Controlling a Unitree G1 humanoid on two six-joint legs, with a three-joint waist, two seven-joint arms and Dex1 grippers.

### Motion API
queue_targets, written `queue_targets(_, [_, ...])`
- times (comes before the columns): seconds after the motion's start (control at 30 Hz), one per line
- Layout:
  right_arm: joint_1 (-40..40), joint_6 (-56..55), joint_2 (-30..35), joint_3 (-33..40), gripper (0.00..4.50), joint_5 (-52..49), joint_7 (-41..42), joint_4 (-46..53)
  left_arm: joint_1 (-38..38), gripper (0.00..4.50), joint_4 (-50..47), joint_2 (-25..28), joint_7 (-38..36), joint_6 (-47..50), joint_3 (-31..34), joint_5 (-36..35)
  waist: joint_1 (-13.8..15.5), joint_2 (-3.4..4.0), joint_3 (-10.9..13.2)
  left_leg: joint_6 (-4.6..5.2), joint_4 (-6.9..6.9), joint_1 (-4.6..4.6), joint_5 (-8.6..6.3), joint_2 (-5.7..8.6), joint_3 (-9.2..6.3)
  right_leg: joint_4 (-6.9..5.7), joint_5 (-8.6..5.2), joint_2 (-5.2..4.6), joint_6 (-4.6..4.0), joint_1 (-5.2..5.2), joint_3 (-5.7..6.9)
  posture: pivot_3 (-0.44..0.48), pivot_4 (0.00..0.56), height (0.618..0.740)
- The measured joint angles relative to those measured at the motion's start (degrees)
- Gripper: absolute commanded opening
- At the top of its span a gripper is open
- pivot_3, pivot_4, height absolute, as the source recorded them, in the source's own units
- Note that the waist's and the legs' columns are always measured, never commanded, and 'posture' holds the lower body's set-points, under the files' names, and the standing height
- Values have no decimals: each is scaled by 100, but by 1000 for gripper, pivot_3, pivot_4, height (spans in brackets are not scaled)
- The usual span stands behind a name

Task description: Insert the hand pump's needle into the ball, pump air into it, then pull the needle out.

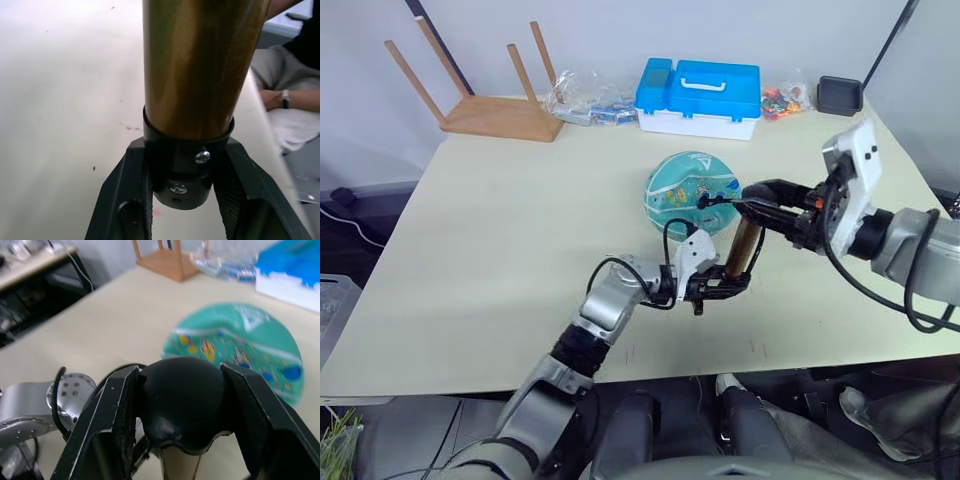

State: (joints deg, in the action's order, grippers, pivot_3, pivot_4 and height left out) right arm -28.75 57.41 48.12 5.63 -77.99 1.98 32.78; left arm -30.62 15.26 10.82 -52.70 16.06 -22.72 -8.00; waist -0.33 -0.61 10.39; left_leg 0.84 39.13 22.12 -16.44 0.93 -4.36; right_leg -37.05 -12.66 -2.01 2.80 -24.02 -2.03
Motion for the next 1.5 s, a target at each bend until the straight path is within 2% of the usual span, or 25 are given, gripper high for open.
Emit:
queue_targets(0.2, [80, -1, 14, -3, 2048, 356, 165, -6, -212, 1141, 1587, -421, 505, -1548, -32, 606, -14, 0, 0, 2, -1, -2, -1, 0, 1, 0, 0, 0, 0, 0, 0, 0, 150, 740])
queue_targets(0.53, [-310, 16, 269, 235, 2048, -39, 68, 8, -410, 1140, 2988, -835, 836, -2724, 23, 1028, 20, 0, -2, 7, -1, -1, -4, 2, -1, 2, 1, -2, 1, 2, 3, 0, 150, 740])
queue_targets(0.83, [-622, 34, 608, 321, 2048, -510, -144, 78, -513, 1139, 3539, -921, 950, -3242, 16, 1253, 112, 0, -7, 10, 4, -17, -6, 4, 0, 3, 6, -5, 9, 23, 2, 0, 150, 740])
queue_targets(1.07, [-1413, 286, 1475, 335, 2048, -1319, -81, -350, -507, 1137, 3642, -932, 928, -3391, 19, 1267, 115, -1, -8, 16, 3, -13, -9, 3, -1, 11, 6, -10, 8, 23, 4, 0, 150, 740])
queue_targets(1.23, [-1549, 393, 1501, 260, 2048, -1430, 25, -463, -498, 1137, 3656, -930, 886, -3425, 28, 1267, 114, -1, -8, 23, 2, -10, -14, 3, 2, 17, 6, -14, 8, 21, 2, 0, 150, 740])
queue_targets(1.33, [-1089, 126, 1250, 338, 2048, -999, 266, -330, -494, 1137, 3718, -930, 844, -3426, 45, 1267, 115, -36, -46, 26, -3, -18, -16, 0, -5, 20, 5, -9, 8, 32, 9, 0, 150, 740])
queue_targets(1.5, [379, -776, 513, 139, 2048, 564, 1027, -158, -478, 1131, 3888, -929, 822, -3455, 156, 1263, 84, -56, -163, 38, -8, -39, -25, -4, 6, 25, 4, -3, 8, 44, 2, 0, 150, 740])
